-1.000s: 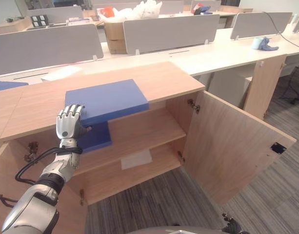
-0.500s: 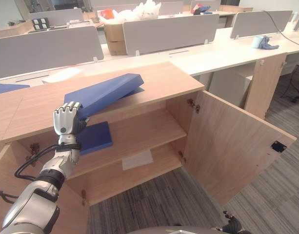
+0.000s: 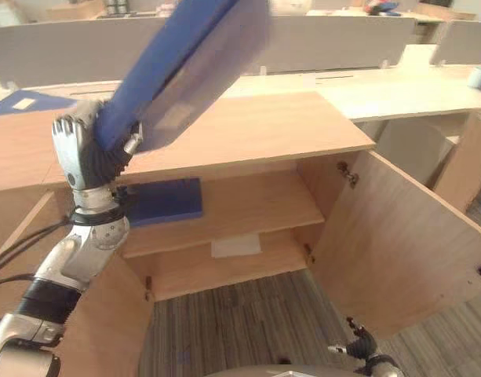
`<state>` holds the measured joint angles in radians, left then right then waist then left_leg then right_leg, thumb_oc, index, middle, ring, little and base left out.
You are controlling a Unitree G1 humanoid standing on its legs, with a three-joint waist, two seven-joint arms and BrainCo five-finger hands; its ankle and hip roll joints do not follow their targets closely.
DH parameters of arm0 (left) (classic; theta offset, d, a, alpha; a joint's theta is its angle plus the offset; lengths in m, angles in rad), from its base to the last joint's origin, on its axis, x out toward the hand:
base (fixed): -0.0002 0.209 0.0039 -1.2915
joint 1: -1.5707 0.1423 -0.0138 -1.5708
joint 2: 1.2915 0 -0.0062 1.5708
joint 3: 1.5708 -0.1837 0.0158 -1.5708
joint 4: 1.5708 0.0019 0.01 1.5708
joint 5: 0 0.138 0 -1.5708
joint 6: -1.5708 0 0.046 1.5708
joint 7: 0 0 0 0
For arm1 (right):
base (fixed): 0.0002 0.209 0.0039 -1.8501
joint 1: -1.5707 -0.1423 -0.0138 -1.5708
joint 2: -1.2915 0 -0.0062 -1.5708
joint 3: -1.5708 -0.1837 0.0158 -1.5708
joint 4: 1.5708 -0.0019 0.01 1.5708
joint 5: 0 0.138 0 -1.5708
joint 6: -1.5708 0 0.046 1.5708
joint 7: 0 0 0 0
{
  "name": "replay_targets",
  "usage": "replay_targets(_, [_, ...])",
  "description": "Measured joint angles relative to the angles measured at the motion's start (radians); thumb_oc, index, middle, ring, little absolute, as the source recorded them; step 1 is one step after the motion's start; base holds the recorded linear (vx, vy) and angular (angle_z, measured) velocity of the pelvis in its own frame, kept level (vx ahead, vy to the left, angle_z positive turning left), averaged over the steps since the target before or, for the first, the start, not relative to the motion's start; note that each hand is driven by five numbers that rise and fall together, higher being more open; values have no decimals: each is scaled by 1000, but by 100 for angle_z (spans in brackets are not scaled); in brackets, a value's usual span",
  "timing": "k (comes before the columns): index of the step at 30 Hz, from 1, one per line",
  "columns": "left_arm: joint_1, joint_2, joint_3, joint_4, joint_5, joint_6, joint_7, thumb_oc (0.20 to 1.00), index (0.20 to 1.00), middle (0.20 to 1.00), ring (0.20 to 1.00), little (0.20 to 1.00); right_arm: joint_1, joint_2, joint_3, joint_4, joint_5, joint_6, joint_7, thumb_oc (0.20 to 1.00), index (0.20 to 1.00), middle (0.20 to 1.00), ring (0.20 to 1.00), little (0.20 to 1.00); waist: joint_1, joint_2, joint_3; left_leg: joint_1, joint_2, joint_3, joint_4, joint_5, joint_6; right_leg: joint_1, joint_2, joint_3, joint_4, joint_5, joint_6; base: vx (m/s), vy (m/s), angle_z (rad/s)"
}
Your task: Put the empty folder in the office cabinet
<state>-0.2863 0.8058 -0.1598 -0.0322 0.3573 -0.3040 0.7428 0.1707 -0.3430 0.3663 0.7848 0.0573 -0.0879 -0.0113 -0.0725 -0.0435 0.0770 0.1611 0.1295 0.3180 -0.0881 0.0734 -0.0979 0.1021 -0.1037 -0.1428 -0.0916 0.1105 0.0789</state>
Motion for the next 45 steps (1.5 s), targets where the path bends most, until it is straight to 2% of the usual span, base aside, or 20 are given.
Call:
replay_targets(3, [51, -22, 78, -184, -151, -50, -115, 200, 200, 200, 200, 200, -9, 0, 3, -48, 1, 5, 0, 1000, 1000, 1000, 1000, 1000, 35, -1, 0, 0, -4, -16, 0, -3, -1, 11, -6, -14, 0, -6, 4, -31, -12, 15])
replay_targets(4, [51, -22, 78, -184, -151, -50, -115, 200, 200, 200, 200, 200, -9, 0, 3, -48, 1, 5, 0, 1000, 1000, 1000, 1000, 1000, 35, -1, 0, 0, -4, -16, 0, -3, -1, 11, -6, -14, 0, -6, 4, -14, -6, 17])
replay_targets(7, [126, -115, 122, -278, -382, -108, -312, 200, 200, 200, 200, 200, -31, -1, -2, -209, 4, 10, 3, 1000, 1000, 1000, 1000, 1000, 55, 1, 0, -11, -8, -37, 0, -2, 1, 15, -8, -34, 0, -13, 8, -29, -3, 15])
replay_targets(8, [126, -115, 122, -278, -382, -108, -312, 200, 200, 200, 200, 200, -31, -1, -2, -209, 4, 10, 3, 1000, 1000, 1000, 1000, 1000, 55, 1, 0, -11, -8, -37, 0, -2, 1, 15, -8, -34, 0, -13, 8, 0, 0, 0])
replay_targets(12, [272, -243, 126, -321, -676, -125, -539, 200, 200, 200, 200, 200, -30, -8, -22, -425, 12, 8, 41, 1000, 1000, 1000, 1000, 1000, 63, 2, -1, -16, -8, -58, 0, 0, 0, 6, -8, -39, 0, -15, 6, -11, 6, 2])
replay_targets(14, [298, -261, 128, -318, -776, -123, -608, 200, 200, 200, 200, 200, -30, -14, -24, -486, 48, 11, 64, 1000, 1000, 1000, 1000, 1000, 67, 0, -2, -20, -8, -64, 0, 0, 0, 7, -7, -42, 0, -19, -1, -12, 5, 2])
replay_targets(15, [298, -261, 128, -318, -776, -123, -608, 200, 200, 200, 200, 200, -30, -14, -24, -486, 48, 11, 64, 1000, 1000, 1000, 1000, 1000, 67, 0, -2, -20, -8, -64, 0, 0, 0, 7, -7, -42, 0, -19, -1, -14, 4, 7])
replay_targets(17, [326, -284, 132, -317, -879, -122, -683, 200, 200, 200, 200, 200, -28, -38, -31, -584, 92, 25, 101, 1000, 1000, 1000, 1000, 1000, 67, 0, -3, -30, -10, -77, 0, 3, 2, 3, -8, -52, 0, -18, 0, -22, 7, 14])
replay_targets(23, [409, -346, 160, -267, -1020, -95, -838, 200, 200, 200, 200, 200, -32, -104, -96, -752, 204, 73, 212, 1000, 1000, 1000, 1000, 1000, 84, -1, -3, -35, -10, -88, 1, 8, 10, 5, -6, -64, 0, -17, 2, -13, 11, 6])
replay_targets(25, [429, -350, 161, -230, -1058, -87, -868, 200, 200, 200, 200, 200, -48, -131, -128, -789, 262, 75, 233, 1000, 1000, 1000, 1000, 1000, 85, -2, -2, -37, -11, -91, 1, 8, 10, 4, -7, -67, 0, -17, 3, -6, 9, 2])
replay_targets(31, [453, -352, 158, -200, -1047, -53, -930, 200, 200, 200, 200, 200, -162, -180, -207, -870, 360, 64, 243, 1000, 1000, 1000, 1000, 1000, 88, -5, 4, -42, -11, -100, 1, 10, 10, 4, -8, -75, 0, -18, 3, 1, 10, 4])
replay_targets(37, [441, -348, 158, -160, -1047, -52, -958, 200, 200, 200, 200, 200, -315, -219, -219, -891, 478, 59, 233, 1000, 1000, 1000, 1000, 1000, 117, -3, 7, -44, -10, -108, 1, 11, 10, 6, -7, -84, 0, -18, 0, 2, 5, 3])
replay_targets(45, [408, -338, 149, -121, -986, -36, -970, 200, 200, 200, 200, 200, -516, -218, -166, -858, 558, 132, 204, 1000, 1000, 1000, 1000, 1000, 163, -9, 9, -47, -12, -121, 1, 12, 10, 13, -6, -97, 0, -16, -2, 18, 6, 5])
